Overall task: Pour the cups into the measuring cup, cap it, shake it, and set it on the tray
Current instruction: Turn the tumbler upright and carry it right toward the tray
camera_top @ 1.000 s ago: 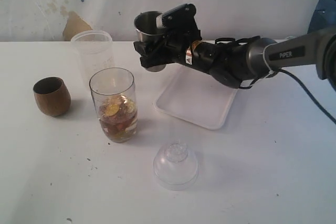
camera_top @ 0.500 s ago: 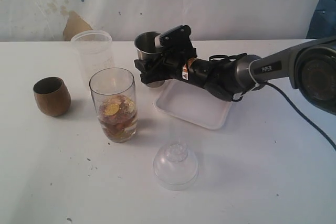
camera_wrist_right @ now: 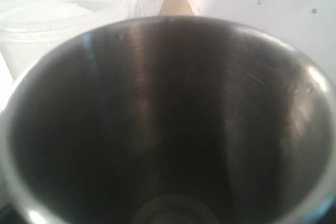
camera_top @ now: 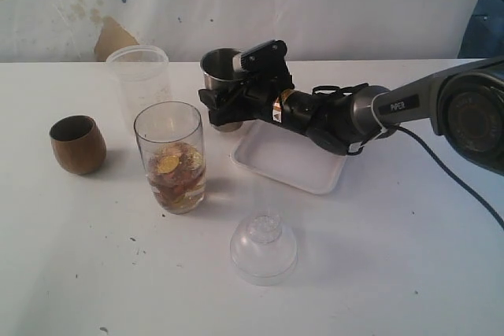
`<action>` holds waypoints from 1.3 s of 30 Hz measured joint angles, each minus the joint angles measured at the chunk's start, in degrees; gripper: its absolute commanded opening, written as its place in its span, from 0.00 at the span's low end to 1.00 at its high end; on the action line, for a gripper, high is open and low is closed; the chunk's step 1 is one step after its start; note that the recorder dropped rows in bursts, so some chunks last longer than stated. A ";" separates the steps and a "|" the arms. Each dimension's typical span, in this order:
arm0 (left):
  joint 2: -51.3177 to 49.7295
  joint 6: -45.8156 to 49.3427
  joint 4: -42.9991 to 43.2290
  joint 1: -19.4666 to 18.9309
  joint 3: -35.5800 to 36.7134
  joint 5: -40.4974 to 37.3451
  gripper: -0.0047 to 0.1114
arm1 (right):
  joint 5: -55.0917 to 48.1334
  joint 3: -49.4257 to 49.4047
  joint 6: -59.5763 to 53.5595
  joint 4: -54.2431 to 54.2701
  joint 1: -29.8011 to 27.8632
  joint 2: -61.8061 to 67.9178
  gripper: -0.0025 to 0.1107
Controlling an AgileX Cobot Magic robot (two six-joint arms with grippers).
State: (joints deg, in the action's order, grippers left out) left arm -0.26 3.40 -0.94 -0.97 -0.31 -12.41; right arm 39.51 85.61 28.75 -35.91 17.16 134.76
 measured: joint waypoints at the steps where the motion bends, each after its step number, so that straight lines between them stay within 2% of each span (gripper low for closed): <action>1: 0.00 0.00 0.00 0.00 0.00 0.00 0.04 | 0.00 0.01 0.00 0.00 0.00 0.00 0.02; 16: 0.00 0.00 0.00 0.00 0.00 0.00 0.04 | -6.46 4.61 0.05 -0.13 0.46 1.14 0.03; 19: 0.00 0.00 0.00 0.00 0.00 0.00 0.04 | -6.46 4.61 0.05 -0.13 0.46 2.05 0.11; 22: 0.00 0.00 0.00 0.00 0.00 0.00 0.04 | -6.46 4.61 0.05 -0.13 0.46 2.73 0.23; 24: 0.00 0.00 0.00 0.00 0.00 0.00 0.04 | -6.46 4.61 0.05 -0.13 0.46 2.87 0.34; 29: 0.00 0.00 0.00 0.00 0.00 0.00 0.04 | -4.95 4.61 0.05 -0.13 0.46 2.87 0.75; 31: 0.00 0.00 0.00 0.00 0.00 0.00 0.04 | -4.84 4.61 0.05 -0.13 0.46 2.87 0.84; 33: 0.00 0.00 0.00 0.00 0.00 0.00 0.04 | -5.35 4.72 0.05 -0.13 0.46 2.87 0.89; 39: 0.00 0.00 0.00 0.00 0.00 0.00 0.04 | -8.22 5.07 0.05 -0.13 0.46 2.87 0.90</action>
State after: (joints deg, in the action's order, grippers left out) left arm -0.26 3.40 -0.94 -0.97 -0.31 -12.41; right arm 31.29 90.68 28.80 -36.04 17.63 137.63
